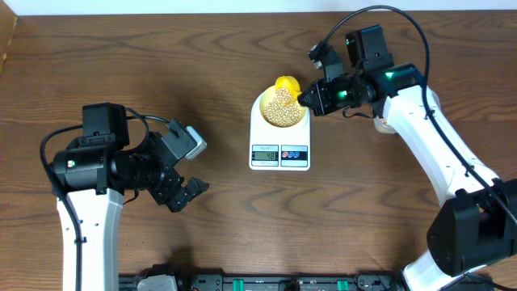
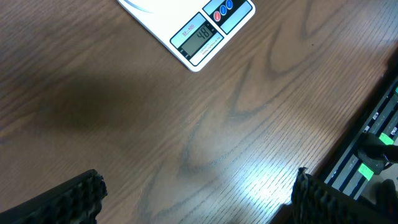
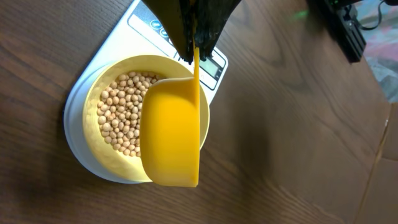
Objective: Scoop item into bowl and weigh 50g on scale
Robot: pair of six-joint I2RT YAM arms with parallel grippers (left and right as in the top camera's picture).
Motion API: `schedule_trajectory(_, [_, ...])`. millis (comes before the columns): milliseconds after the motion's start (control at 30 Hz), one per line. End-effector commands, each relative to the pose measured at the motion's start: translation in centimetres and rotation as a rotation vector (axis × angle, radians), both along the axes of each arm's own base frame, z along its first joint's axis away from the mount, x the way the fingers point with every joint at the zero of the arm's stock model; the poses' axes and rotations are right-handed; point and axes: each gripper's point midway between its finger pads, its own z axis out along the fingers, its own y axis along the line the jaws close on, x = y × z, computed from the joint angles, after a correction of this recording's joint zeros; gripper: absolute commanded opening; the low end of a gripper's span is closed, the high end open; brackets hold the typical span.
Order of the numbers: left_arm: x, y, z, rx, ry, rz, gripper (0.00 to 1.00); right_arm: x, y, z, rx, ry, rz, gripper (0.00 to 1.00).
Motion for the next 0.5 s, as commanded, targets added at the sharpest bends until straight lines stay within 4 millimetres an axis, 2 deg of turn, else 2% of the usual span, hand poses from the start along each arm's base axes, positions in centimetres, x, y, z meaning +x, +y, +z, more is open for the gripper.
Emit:
schedule_trajectory(0, [-0.1, 0.1, -0.3, 0.007, -0.002, -0.015, 0.98, 0.4, 0.0, 1.3, 0.040, -0.006, -0.004, 0.01])
schedule_trajectory(100, [-0.1, 0.1, -0.3, 0.007, -0.002, -0.016, 0.98, 0.4, -0.1, 1.2, 0.025, -0.021, 0.007, 0.01])
schedule_trajectory(233, [-0.1, 0.1, -0.3, 0.007, -0.002, -0.016, 0.98, 1.0, -1.7, -0.2, -0.099, -0.044, -0.041, 0.01])
schedule_trajectory(467, [-0.1, 0.1, -0.3, 0.007, -0.002, -0.015, 0.98, 0.9, -1.5, -0.3, -0.116, -0.064, -0.019, 0.01])
